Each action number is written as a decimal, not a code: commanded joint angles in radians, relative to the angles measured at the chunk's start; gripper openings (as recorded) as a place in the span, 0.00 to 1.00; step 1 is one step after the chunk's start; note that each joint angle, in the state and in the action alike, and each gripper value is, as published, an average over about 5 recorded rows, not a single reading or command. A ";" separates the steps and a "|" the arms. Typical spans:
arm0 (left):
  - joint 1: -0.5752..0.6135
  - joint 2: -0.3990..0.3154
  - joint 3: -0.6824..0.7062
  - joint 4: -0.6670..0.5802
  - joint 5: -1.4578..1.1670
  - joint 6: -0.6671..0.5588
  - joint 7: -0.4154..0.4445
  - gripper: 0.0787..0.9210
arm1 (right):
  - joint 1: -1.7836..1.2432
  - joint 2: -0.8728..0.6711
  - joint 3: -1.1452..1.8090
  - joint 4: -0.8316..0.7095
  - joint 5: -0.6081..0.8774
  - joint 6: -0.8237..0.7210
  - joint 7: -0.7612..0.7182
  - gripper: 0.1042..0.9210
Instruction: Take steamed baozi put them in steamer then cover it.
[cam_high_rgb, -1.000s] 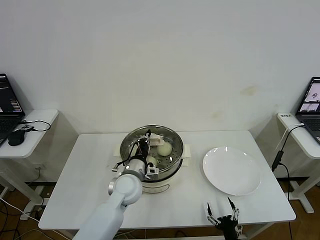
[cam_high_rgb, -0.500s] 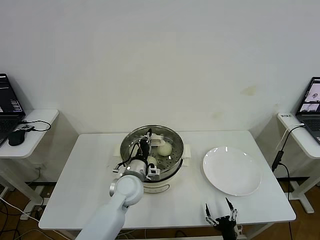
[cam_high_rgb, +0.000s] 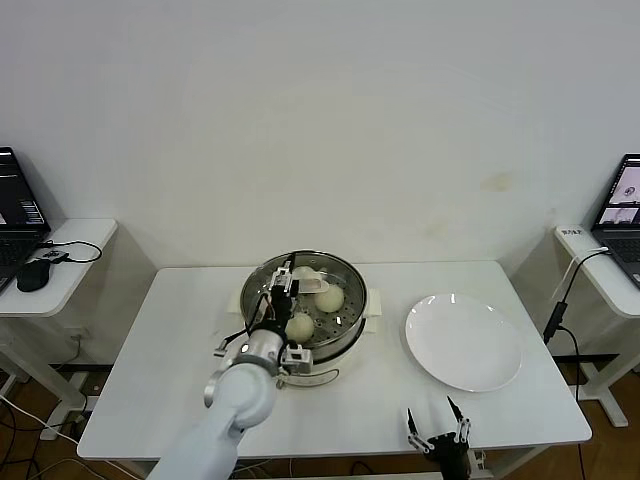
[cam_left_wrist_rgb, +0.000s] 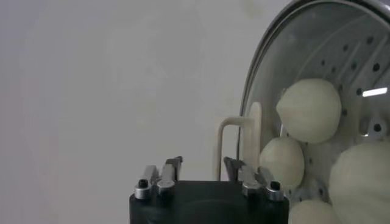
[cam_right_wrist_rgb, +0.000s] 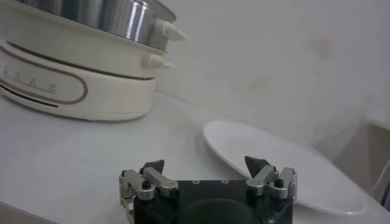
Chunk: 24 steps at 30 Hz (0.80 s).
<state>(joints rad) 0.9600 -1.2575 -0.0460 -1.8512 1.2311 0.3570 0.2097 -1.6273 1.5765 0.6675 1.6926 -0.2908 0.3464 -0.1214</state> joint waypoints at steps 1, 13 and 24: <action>0.235 0.079 -0.087 -0.243 -0.126 -0.011 -0.056 0.78 | 0.001 -0.004 -0.002 -0.001 0.005 0.002 -0.002 0.88; 0.704 0.055 -0.425 -0.313 -1.139 -0.458 -0.463 0.88 | 0.010 -0.027 -0.019 0.012 0.081 0.008 -0.010 0.88; 0.922 -0.021 -0.523 -0.270 -1.495 -0.583 -0.473 0.88 | -0.053 -0.112 -0.032 0.079 0.203 -0.040 -0.035 0.88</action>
<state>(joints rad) 1.5892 -1.2279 -0.4210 -2.1264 0.2512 -0.0138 -0.1466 -1.6412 1.5232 0.6413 1.7259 -0.1911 0.3393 -0.1418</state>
